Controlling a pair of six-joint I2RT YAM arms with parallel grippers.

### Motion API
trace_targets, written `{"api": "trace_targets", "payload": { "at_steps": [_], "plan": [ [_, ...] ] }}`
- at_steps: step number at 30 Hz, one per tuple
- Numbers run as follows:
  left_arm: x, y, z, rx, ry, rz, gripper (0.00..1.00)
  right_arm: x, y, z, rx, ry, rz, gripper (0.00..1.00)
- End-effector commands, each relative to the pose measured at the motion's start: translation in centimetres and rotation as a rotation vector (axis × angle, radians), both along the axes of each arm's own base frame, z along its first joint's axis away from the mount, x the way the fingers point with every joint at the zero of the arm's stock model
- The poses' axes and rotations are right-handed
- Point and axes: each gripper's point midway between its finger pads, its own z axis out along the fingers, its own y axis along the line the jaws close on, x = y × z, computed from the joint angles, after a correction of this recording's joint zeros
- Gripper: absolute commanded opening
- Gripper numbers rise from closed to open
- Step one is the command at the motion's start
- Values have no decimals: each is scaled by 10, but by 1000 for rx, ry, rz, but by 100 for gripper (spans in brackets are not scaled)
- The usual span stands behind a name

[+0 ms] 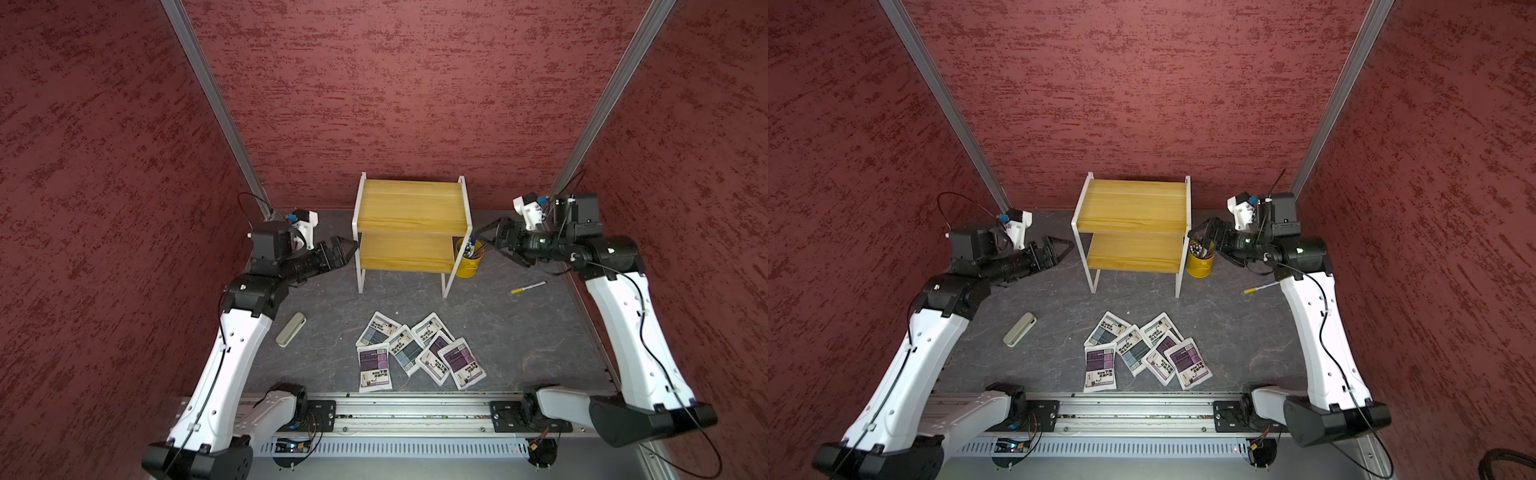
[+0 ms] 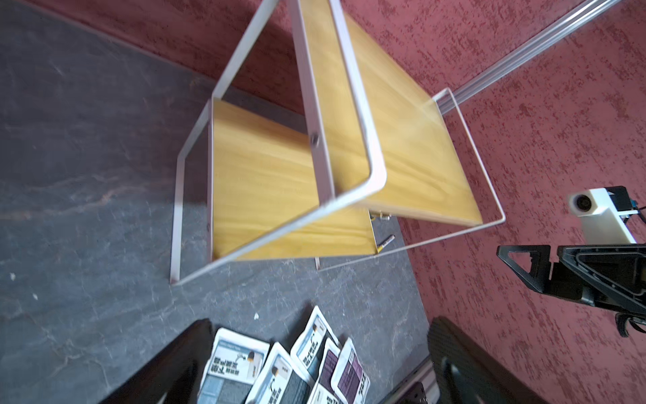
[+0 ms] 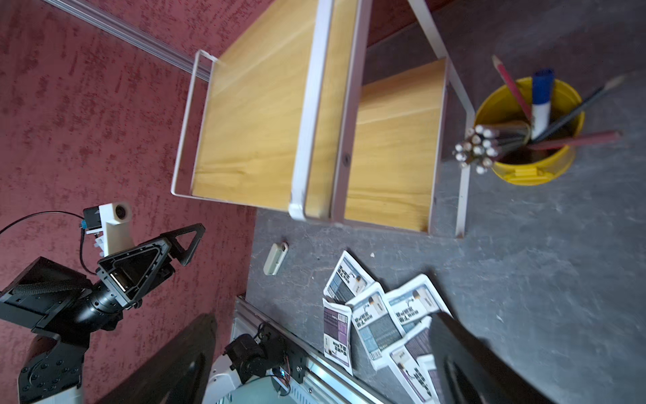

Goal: Place the bagged coffee beans on the shelf by color
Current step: Move the shelf to the center of the board, then pick up the bagged coffee beans at the center of the board.

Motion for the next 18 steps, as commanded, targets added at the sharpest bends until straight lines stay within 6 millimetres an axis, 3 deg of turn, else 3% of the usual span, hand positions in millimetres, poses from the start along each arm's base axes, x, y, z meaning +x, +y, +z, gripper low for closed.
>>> {"api": "trace_targets", "payload": {
  "at_steps": [1, 5, 9, 13, 18],
  "plan": [
    [-39, -16, -18, -52, 39, -93, 100, -36, -11, -30, -57, 79, -16, 98],
    [-74, -34, -55, -66, 120, -146, 100, -69, -6, -76, 20, 205, -27, 98],
    [-98, -59, -89, -82, 190, -211, 100, -99, -3, -123, 39, 318, -48, 98],
    [-118, -95, -118, -59, 242, -305, 100, -124, 2, -167, 16, 436, -41, 98],
    [-138, -138, -140, 9, 265, -419, 100, -132, 2, -211, -103, 519, -19, 98]
  ]
}}
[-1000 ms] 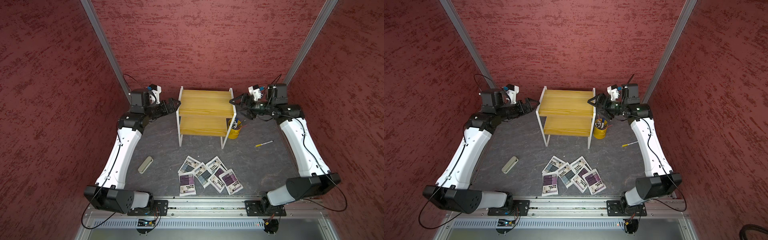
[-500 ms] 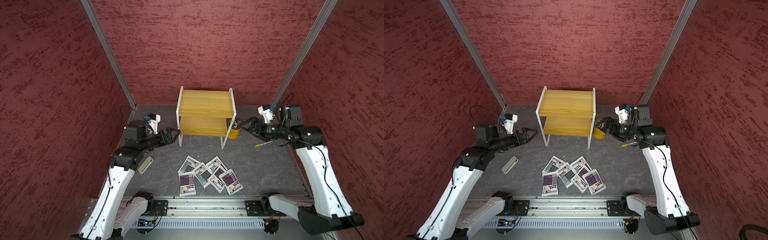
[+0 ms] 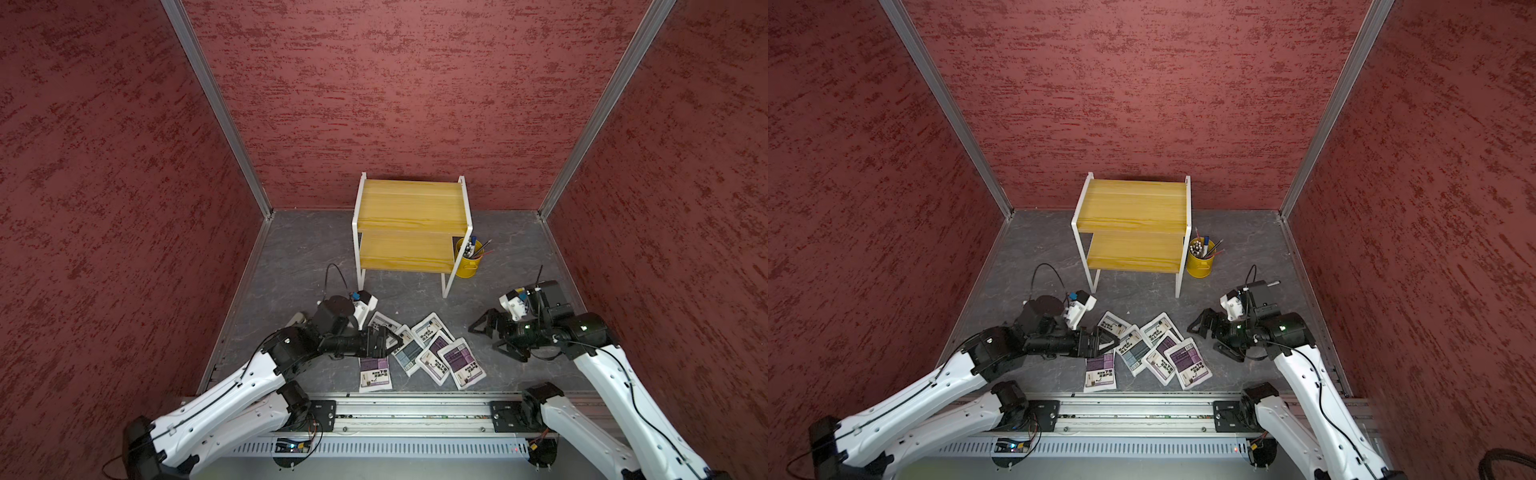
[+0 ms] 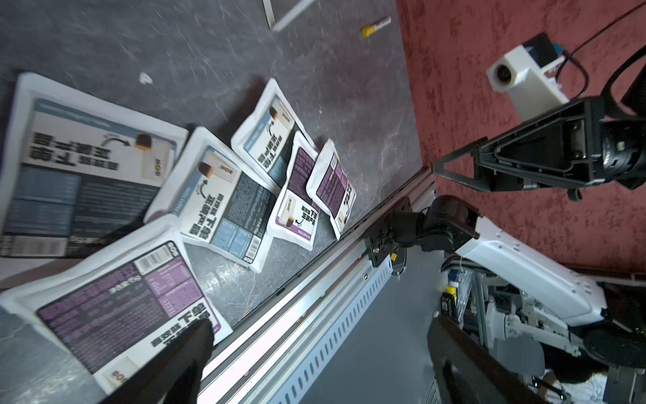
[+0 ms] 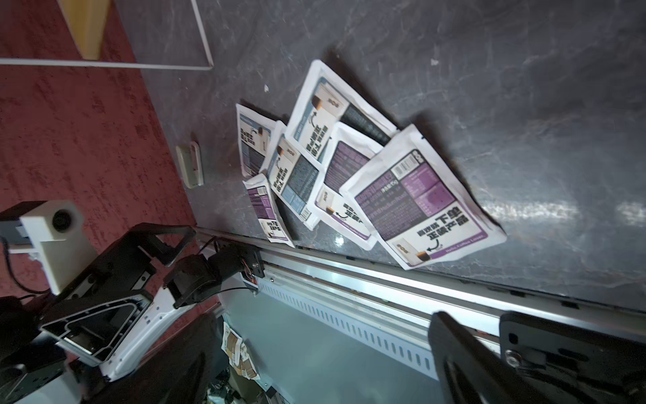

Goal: Place the bagged coffee beans on the shelf by color
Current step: Pick up the bagged coffee beans at the center of the board.

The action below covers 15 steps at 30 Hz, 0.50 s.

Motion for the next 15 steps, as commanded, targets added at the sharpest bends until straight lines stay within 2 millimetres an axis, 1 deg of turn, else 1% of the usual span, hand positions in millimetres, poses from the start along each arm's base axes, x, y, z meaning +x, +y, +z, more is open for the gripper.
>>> {"api": "trace_targets", "payload": {
  "at_steps": [1, 4, 7, 10, 15],
  "plan": [
    [9, -27, 6, -54, -43, 10, 100, 7, -5, -25, -88, 19, -2, 98],
    [4, -47, -5, -93, 13, -24, 100, 6, -4, -46, -108, 55, 20, 98],
    [-1, -61, -18, -93, 65, -39, 100, 5, -3, -58, -108, 58, 23, 98],
    [-6, -74, -27, -74, 96, -67, 100, 3, -3, -70, -104, 65, 15, 98],
    [-8, -99, -40, -65, 156, -145, 100, 5, 2, -88, -66, 75, -16, 98]
  ]
}}
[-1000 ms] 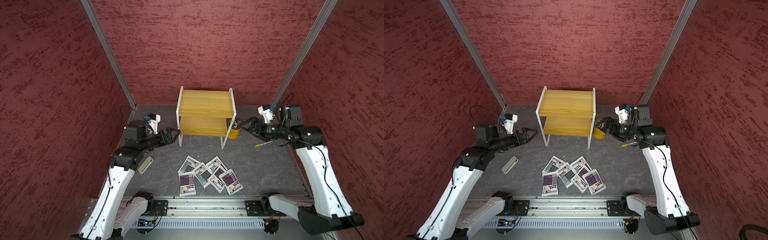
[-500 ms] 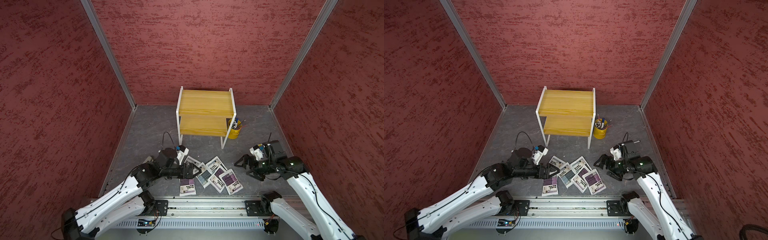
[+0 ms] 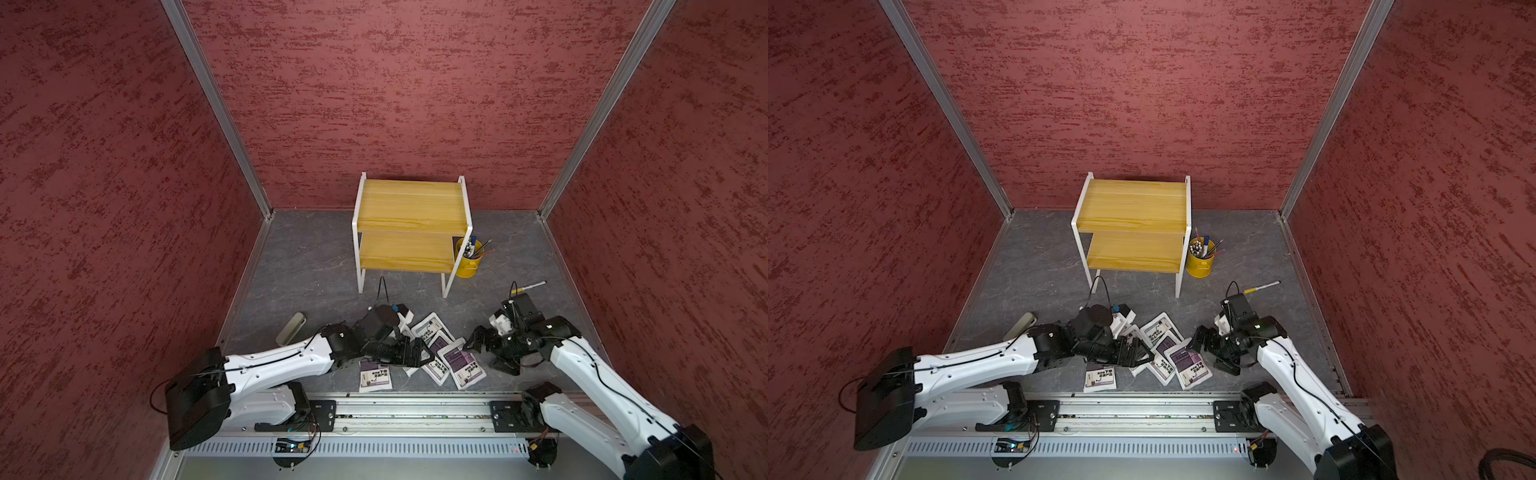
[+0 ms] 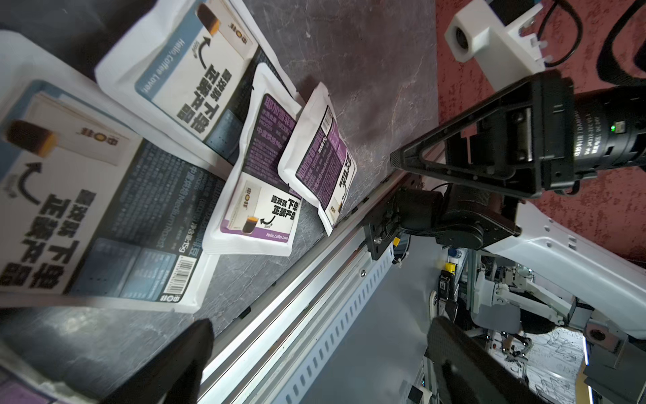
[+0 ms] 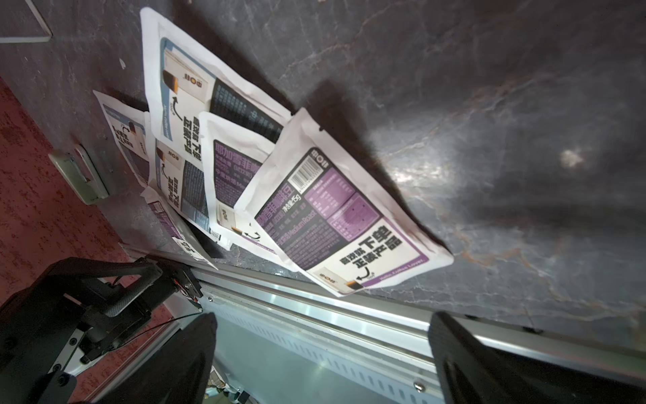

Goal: Place the bagged coffee beans on the shelf by color
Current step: Pick up the bagged coffee beans at the center of the board.

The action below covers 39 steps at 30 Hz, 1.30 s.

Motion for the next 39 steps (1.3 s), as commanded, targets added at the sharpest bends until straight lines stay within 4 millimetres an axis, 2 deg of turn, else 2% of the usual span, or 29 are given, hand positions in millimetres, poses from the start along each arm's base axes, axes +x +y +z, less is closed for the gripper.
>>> {"api": "trace_targets", "payload": {
  "at_steps": [1, 5, 12, 17, 23, 30, 39],
  "plan": [
    [2, -28, 14, -84, 13, -60, 100, 14, 6, -4, 26, -55, -23, 98],
    [-5, -47, 7, -110, 55, -107, 100, 14, 6, -14, 21, -40, -26, 98],
    [-11, -65, -5, -93, 96, -144, 100, 16, 8, -23, 15, -23, -16, 98],
    [-16, -67, -16, -72, 128, -154, 100, 13, 10, -30, 36, -13, -21, 98],
    [-17, -69, -21, -61, 140, -160, 100, 10, 16, -38, 90, -3, -48, 98],
    [-15, -66, -31, -52, 144, -134, 100, 10, 24, -39, 166, -7, -79, 98],
    [-4, -62, -44, -63, 160, -86, 86, 8, 31, -41, 229, 8, -99, 98]
  ]
}}
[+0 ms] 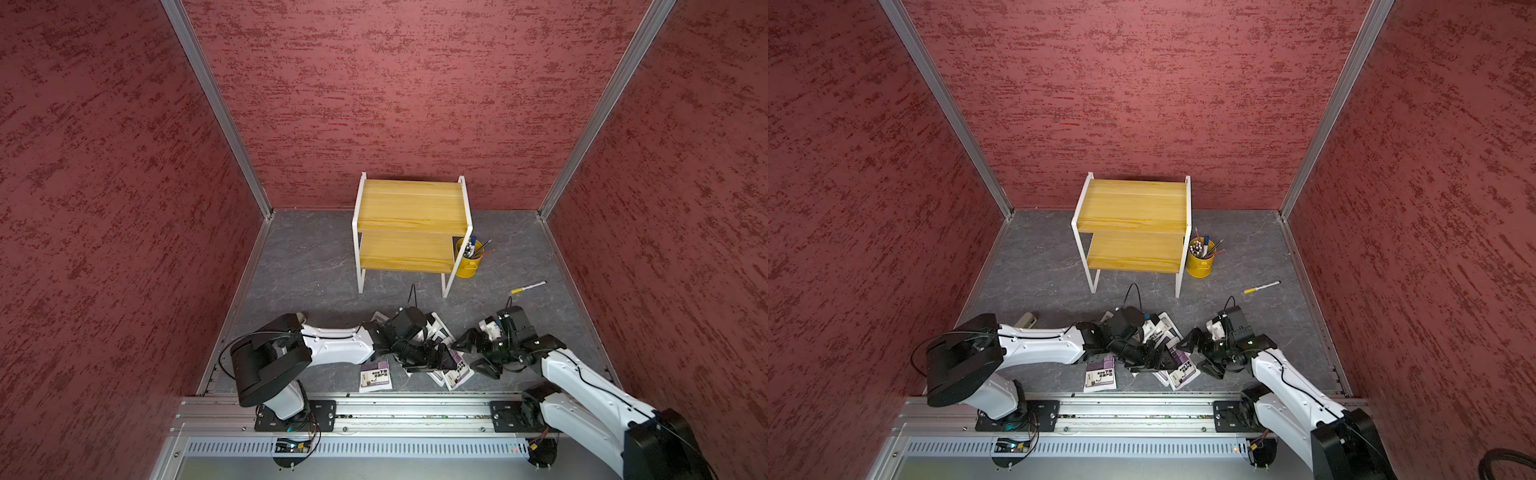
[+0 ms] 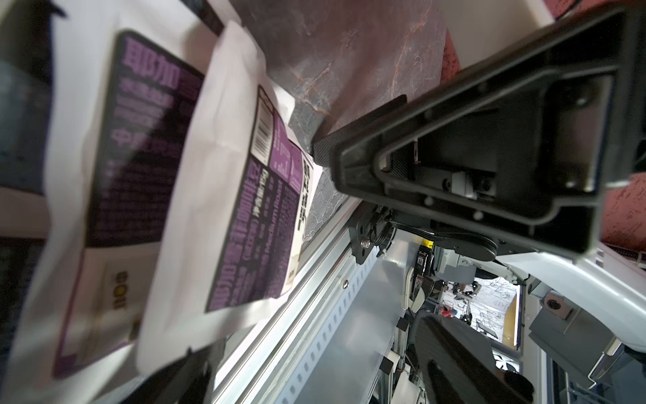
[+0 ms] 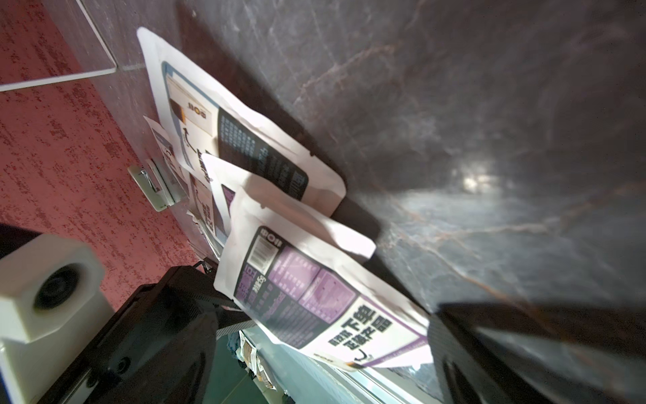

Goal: Place the bagged coffee beans on the shelf by color
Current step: Pick up the bagged coffee beans at the center of the board.

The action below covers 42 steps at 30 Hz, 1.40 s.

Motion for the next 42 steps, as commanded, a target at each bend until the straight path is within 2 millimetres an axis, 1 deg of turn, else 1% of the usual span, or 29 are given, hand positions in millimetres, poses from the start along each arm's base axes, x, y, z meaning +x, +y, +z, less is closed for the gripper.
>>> {"api": "trace_targets", "payload": {
  "at_steps": [1, 4, 10, 19, 25, 30, 33, 35, 39, 41, 42],
  "plan": [
    [8, -3, -3, -19, -7, 20, 84, -5, 0, -8, -5, 21, -9, 98],
    [10, -4, -6, -19, 0, 20, 79, -5, 1, -8, 5, 24, -11, 98],
    [15, -3, -9, -19, 5, 32, 73, -6, 2, -8, 16, 27, -17, 98],
    [21, -1, -12, -21, 15, 40, 50, -5, 3, -10, 18, 28, -17, 98],
    [23, -1, -16, -16, 29, 45, 28, -5, 3, -9, 16, 27, -15, 98],
    [27, 1, -16, -20, 35, 48, 18, -2, 3, -5, 9, 15, -13, 98],
    [33, 2, -9, -37, 32, 47, 12, 3, 2, 6, -10, -17, 2, 98],
    [37, 2, 0, -52, 26, 38, 7, 9, 1, 18, -35, -58, 14, 98],
    [46, 4, 26, -95, 4, 4, 3, 21, -3, 48, -85, -138, 49, 98],
    [49, 7, 43, -118, -8, -16, 3, 26, -4, 64, -103, -177, 71, 98],
    [49, 11, 52, -126, -13, -33, 3, 29, -3, 76, -102, -204, 84, 98]
  ]
}}
